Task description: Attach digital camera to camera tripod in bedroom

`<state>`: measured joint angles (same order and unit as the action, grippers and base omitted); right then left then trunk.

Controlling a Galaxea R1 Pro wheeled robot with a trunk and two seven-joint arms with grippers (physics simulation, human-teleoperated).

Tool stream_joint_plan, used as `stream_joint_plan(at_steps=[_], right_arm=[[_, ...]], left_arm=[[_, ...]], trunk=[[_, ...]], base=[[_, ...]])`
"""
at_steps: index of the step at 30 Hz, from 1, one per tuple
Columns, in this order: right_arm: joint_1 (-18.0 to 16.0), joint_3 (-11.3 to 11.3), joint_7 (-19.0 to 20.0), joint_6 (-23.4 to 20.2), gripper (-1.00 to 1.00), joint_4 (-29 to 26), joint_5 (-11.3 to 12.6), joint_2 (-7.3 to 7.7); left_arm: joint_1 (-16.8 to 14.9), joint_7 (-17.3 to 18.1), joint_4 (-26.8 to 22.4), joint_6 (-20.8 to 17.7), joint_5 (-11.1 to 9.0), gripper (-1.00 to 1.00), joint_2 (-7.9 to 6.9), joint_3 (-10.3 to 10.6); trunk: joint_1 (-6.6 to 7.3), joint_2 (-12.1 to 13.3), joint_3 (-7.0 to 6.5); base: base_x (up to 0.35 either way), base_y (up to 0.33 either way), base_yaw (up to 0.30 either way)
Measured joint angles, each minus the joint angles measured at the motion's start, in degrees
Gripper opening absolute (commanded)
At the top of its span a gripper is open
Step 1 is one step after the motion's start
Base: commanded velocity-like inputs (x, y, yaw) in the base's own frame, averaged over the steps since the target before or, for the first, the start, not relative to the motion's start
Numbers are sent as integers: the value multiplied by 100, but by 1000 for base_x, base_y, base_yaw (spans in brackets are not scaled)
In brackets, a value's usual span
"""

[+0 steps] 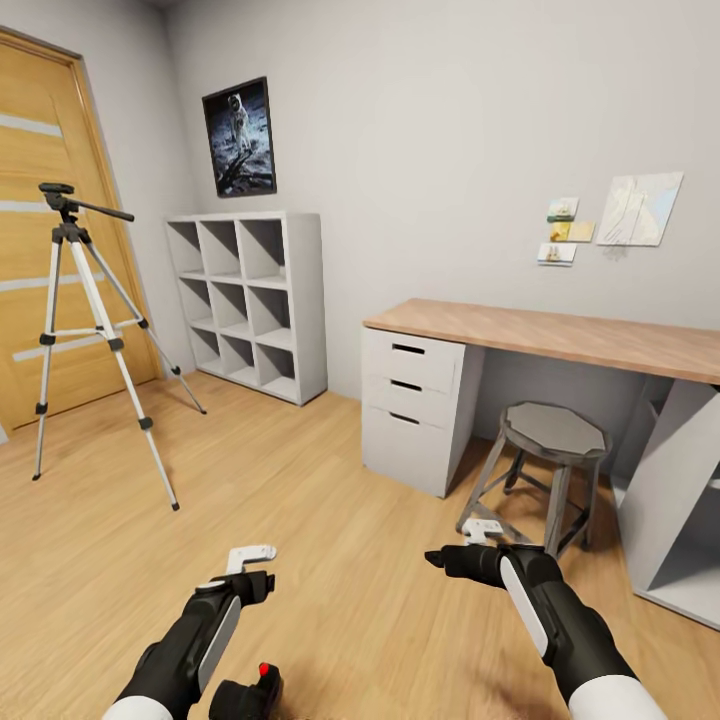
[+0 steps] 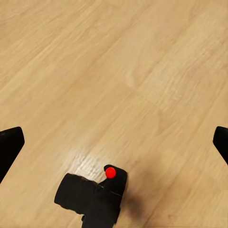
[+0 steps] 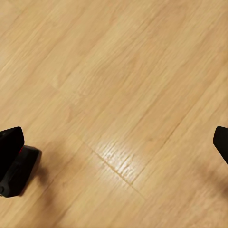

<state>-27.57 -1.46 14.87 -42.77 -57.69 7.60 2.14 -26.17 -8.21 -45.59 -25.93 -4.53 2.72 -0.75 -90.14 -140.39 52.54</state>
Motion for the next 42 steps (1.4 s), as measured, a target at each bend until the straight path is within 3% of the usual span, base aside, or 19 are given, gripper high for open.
stream_joint_plan(at_steps=[8,10,12,16,21,24,25,30,36,42], right_arm=[[0,0,-18,7,100,0,0,-9],[0,0,-19,7,100,0,0,-9],[0,0,-17,8,100,0,3,-7],[0,2,-14,8,100,2,7,0],[0,0,-8,0,100,57,6,0],[-2,3,-9,-1,100,182,-26,1],[-1,3,-5,-1,100,229,-38,0],[0,5,9,-3,100,261,-50,4],[0,5,80,-21,100,243,-4,35],[-2,26,324,-34,100,194,34,53]], left_arm=[[0,72,348,147,-5,100,-23,-3],[-1,212,460,397,-15,100,-38,-4],[-1,598,549,699,-27,100,-48,-4],[-1,1204,576,860,-2,100,-46,-4],[-1,1472,638,943,6,100,-54,-8],[-1,1482,643,945,3,100,-138,-20],[-1,1478,647,946,6,100,-278,-22],[-1,1465,804,981,-9,100,-590,-34],[-1,955,1139,1000,11,100,-636,-21],[-2,792,1263,1002,21,100,-623,-17]], trunk=[[-157,-283,148],[-162,-286,192],[-168,-288,236],[-178,-294,325],[-191,-301,436],[-198,-305,502],[-201,-306,525],[-214,-313,636],[-229,-321,769],[-245,-329,902]], base=[[0,0,0],[0,0,0],[0,0,0],[0,0,0],[0,0,0],[0,0,0],[0,0,0],[0,0,0],[0,0,0],[0,0,0]])
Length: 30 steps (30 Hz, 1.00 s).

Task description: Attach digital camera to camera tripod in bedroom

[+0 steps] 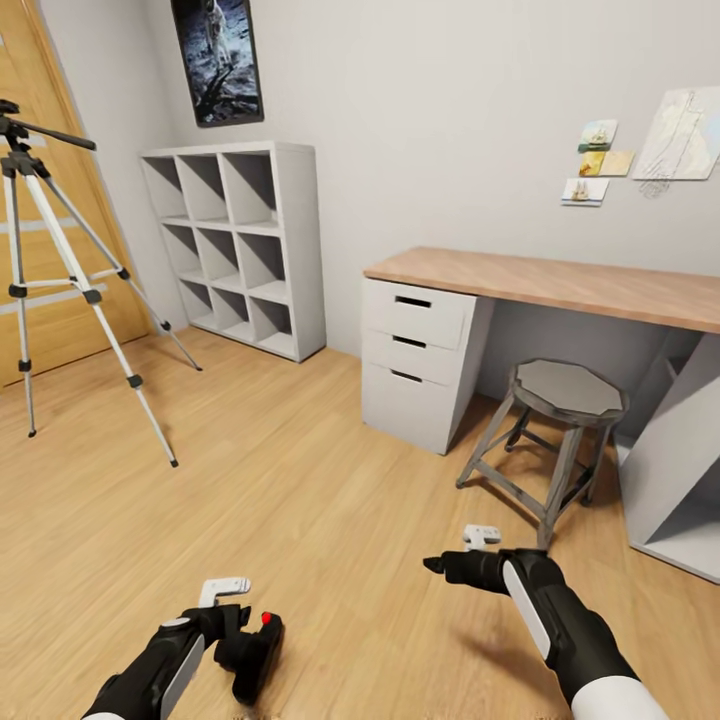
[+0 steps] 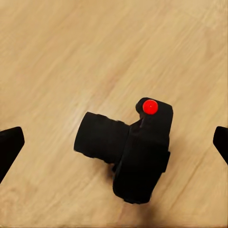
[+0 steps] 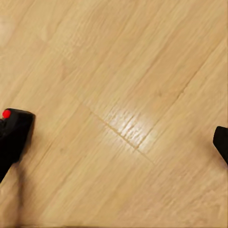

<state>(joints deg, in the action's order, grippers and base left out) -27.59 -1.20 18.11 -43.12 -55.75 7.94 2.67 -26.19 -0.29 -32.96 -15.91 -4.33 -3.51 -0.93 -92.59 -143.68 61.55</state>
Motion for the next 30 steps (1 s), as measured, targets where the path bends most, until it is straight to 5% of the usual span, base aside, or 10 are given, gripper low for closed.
stream_joint_plan(at_steps=[4,5,13,28,30], right_arm=[[-5,11,463,-21,100,-14,0,8],[-7,14,1114,-25,100,-17,-2,109],[-7,15,3034,19,100,-21,-36,531],[-7,16,3314,27,100,-21,-60,580],[-7,16,3316,16,100,-21,-62,581]], left_arm=[[0,-20,26,0,-11,100,3,1],[1,-24,124,0,-6,100,7,1],[0,-26,291,0,8,100,14,2],[0,-27,289,0,58,100,17,6],[0,-12,319,-1,287,100,15,12]], trunk=[[-10,-5,89],[-13,-7,111],[-33,-18,288],[-72,-38,621],[-77,-40,665]], base=[[0,0,0],[0,0,0],[0,0,0],[0,0,0],[0,0,0]])
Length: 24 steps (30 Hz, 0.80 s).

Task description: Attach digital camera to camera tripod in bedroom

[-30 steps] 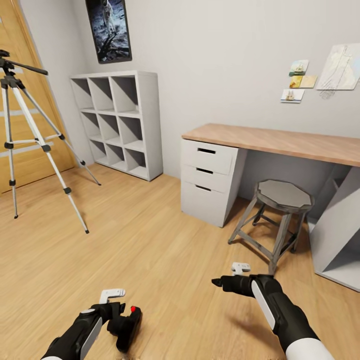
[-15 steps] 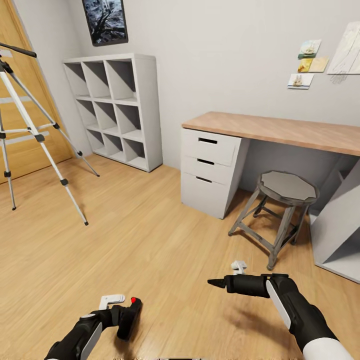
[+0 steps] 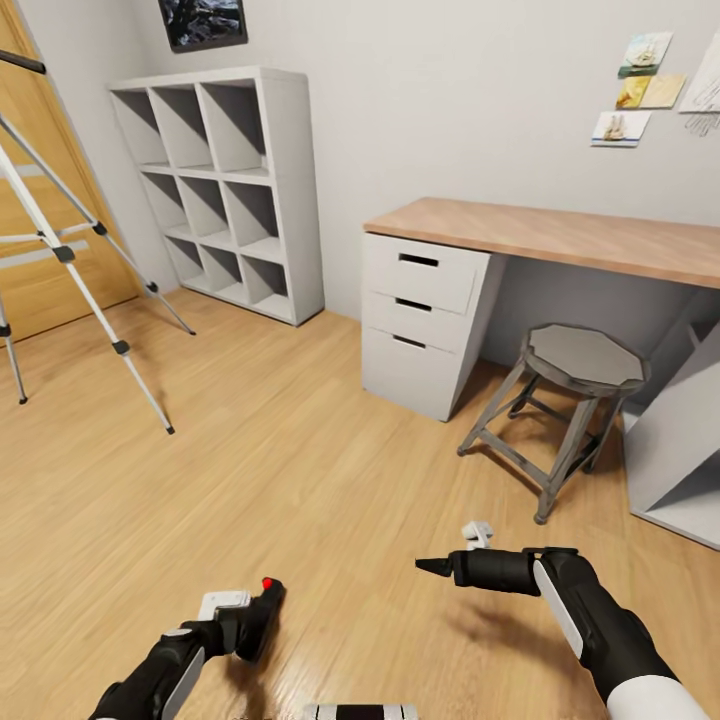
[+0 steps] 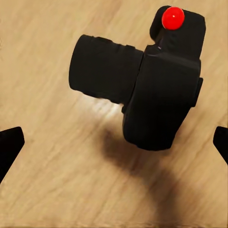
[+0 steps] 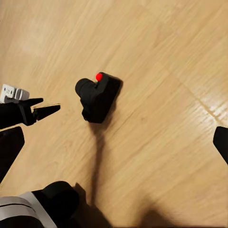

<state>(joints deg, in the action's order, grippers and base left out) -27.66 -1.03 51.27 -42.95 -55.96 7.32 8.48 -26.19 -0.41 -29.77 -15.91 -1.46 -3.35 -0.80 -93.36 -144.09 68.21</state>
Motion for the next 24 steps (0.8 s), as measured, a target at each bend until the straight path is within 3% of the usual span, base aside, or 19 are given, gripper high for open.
stream_joint_plan(at_steps=[7,24], right_arm=[[0,0,-13,13,100,-1,-6,-4],[0,0,-25,19,100,-1,-4,-9]], left_arm=[[0,35,88,2,292,100,13,1],[0,49,115,7,360,100,59,1]], trunk=[[-18,-9,155],[-62,-32,532]], base=[[0,0,0],[0,0,0]])
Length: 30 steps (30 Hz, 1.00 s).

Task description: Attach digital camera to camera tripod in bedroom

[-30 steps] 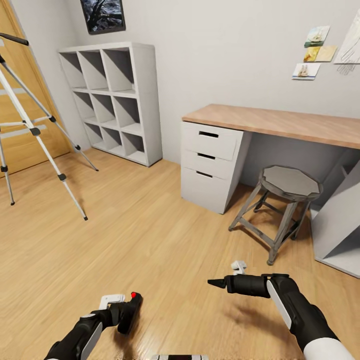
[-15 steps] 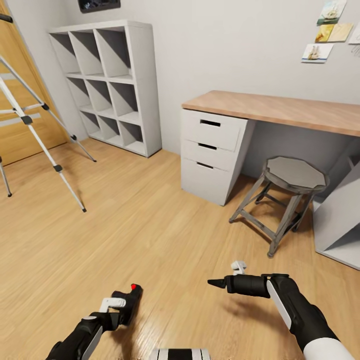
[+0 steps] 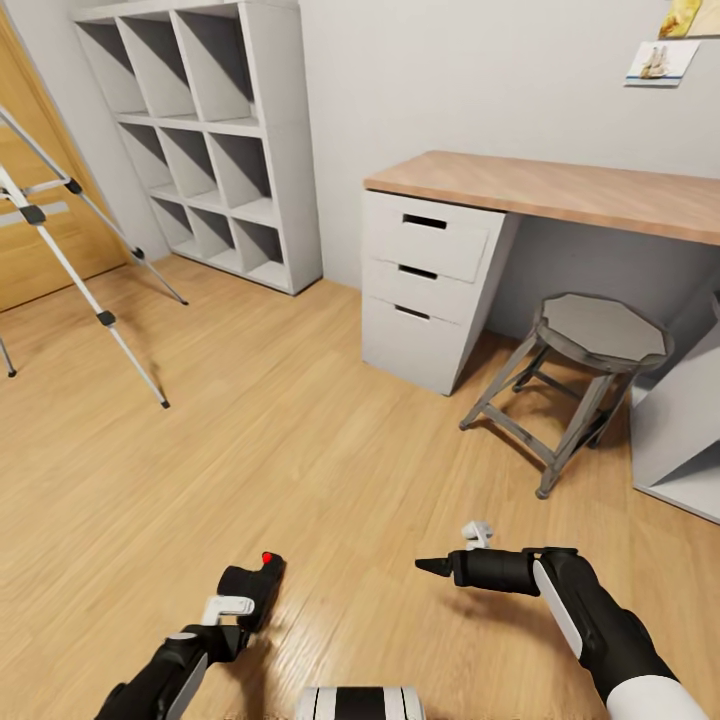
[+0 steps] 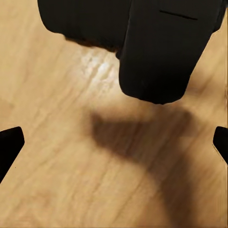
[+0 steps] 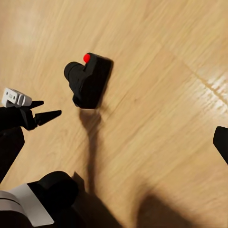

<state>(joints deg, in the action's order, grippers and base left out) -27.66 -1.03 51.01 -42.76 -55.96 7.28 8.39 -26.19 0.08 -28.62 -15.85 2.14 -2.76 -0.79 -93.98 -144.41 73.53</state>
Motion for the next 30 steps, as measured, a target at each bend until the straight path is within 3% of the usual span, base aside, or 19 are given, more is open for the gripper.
stream_joint_plan(at_steps=[4,6,10,30], right_arm=[[0,0,1,-3,100,0,5,0],[0,0,2,9,100,0,3,0],[0,-5,5,3,100,-25,-16,0],[0,0,-48,23,100,-35,-3,0]], left_arm=[[0,0,-7,0,37,100,52,78],[0,-17,-65,0,58,100,80,372],[0,-40,-102,0,63,100,90,511],[0,-64,-130,0,65,100,80,560]], trunk=[[-10,-5,89],[-15,-8,133],[-26,-13,222],[-77,-40,665]], base=[[0,0,0],[0,0,0],[0,0,0],[0,0,0]])
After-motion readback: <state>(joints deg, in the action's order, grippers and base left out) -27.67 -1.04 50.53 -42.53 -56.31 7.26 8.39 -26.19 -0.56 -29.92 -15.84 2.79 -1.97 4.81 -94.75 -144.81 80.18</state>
